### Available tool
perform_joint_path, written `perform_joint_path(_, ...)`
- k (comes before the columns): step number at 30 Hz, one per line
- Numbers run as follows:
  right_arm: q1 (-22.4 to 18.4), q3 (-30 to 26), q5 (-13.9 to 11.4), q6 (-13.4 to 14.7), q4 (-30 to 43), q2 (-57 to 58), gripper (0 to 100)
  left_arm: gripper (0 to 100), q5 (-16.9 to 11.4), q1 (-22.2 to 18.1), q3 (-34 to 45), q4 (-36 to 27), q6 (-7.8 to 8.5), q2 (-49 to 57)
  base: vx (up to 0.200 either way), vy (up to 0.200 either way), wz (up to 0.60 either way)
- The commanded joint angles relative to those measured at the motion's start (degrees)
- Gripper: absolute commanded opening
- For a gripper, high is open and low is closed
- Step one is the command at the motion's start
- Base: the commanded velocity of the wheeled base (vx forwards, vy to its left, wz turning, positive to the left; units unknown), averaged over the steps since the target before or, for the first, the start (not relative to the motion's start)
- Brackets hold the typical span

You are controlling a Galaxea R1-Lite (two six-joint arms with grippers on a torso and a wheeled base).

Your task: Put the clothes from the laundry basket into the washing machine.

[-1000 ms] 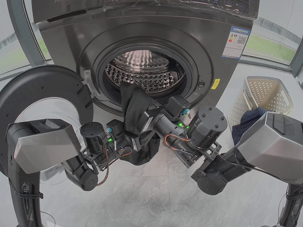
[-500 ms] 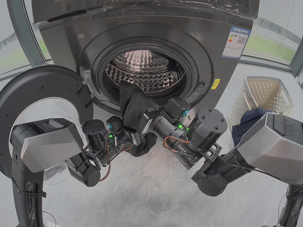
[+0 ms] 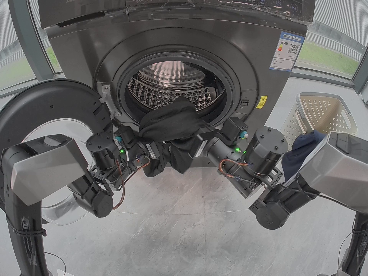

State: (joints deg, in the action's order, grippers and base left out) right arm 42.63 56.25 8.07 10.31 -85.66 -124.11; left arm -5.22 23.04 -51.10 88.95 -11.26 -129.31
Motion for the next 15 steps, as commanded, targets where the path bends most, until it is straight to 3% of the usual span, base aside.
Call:
perform_joint_path(1, -2.82, -2.81, 0.10, 0.41, 0.23, -0.25, 0, 0, -0.06, -0.10, 1.53, 0.08, -0.25, 4.68, 0.000, 0.000, 0.00)
perform_joint_path(4, -3.26, -3.51, 1.07, 0.32, 0.15, -1.04, 0, 0, -0.06, 0.34, 2.59, 0.08, -0.25, 5.73, 0.000, 0.000, 0.00)
perform_joint_path(15, -2.11, -2.46, 1.07, 0.15, -0.38, -1.40, 0, 0, -0.14, 1.22, 5.05, 0.08, 0.01, 5.91, 0.000, 0.000, 0.00)
